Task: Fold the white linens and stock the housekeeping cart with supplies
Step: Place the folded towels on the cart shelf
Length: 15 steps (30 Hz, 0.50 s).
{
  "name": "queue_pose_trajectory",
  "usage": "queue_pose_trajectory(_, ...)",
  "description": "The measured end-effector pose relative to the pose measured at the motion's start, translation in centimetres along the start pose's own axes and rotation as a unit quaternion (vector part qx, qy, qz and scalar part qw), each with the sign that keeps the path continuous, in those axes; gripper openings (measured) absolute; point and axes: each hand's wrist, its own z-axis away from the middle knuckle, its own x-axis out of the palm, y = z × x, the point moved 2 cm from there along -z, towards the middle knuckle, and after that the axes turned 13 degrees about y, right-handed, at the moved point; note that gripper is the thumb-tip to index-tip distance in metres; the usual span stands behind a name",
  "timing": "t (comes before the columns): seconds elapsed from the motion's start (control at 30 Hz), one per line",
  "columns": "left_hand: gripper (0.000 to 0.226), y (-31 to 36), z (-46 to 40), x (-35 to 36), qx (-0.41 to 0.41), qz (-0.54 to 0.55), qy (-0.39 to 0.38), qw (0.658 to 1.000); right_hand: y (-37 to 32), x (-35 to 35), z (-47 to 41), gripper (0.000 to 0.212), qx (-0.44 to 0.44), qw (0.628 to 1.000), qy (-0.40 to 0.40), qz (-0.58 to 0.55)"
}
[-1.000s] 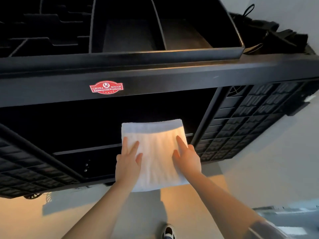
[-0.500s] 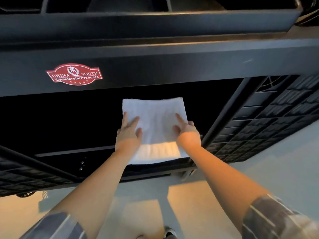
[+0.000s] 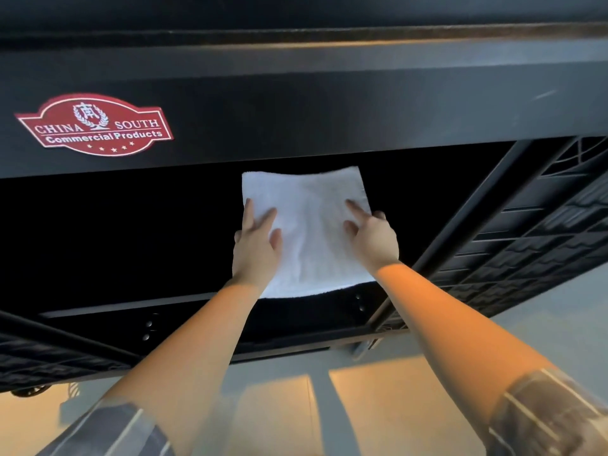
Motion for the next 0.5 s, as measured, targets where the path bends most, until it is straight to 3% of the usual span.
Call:
queue_pose_trajectory(0.1, 0.046, 0.4, -0.8, 1.3, 0.002, 0.008, -0.022, 1.0, 0.9, 0.2, -0.6, 0.046, 0.014, 1.0, 0.001, 0.003)
queue_pose_trajectory(0.23, 0.051, 0.3, -0.8, 3.1, -0.034, -0.059, -0.138, 0.988, 2.6, 0.9, -0.5, 0.044, 0.079, 0.993, -0.071, 0.057)
queue_pose_trajectory(0.3, 0.057, 0.8, -0.6, 2.7, 0.037, -0.128, -0.116, 0.984, 2.1, 0.5, -0.4, 0.047, 0.01, 0.993, -0.034, 0.115)
queue_pose_trajectory(0.37, 0.082, 1.4, 0.2, 2.2, 0.142, -0.16, -0.102, 0.972, 0.5, -0.2, 0.4, 0.058, -0.1, 0.99, -0.006, 0.1)
queue_pose_trajectory(0.5, 0.12, 0.9, 3.1, 2.2, 0.249, -0.268, -0.193, 0.91, -1.4, 0.2, 4.4, 0.098, -0.229, 0.954, -0.114, 0.159)
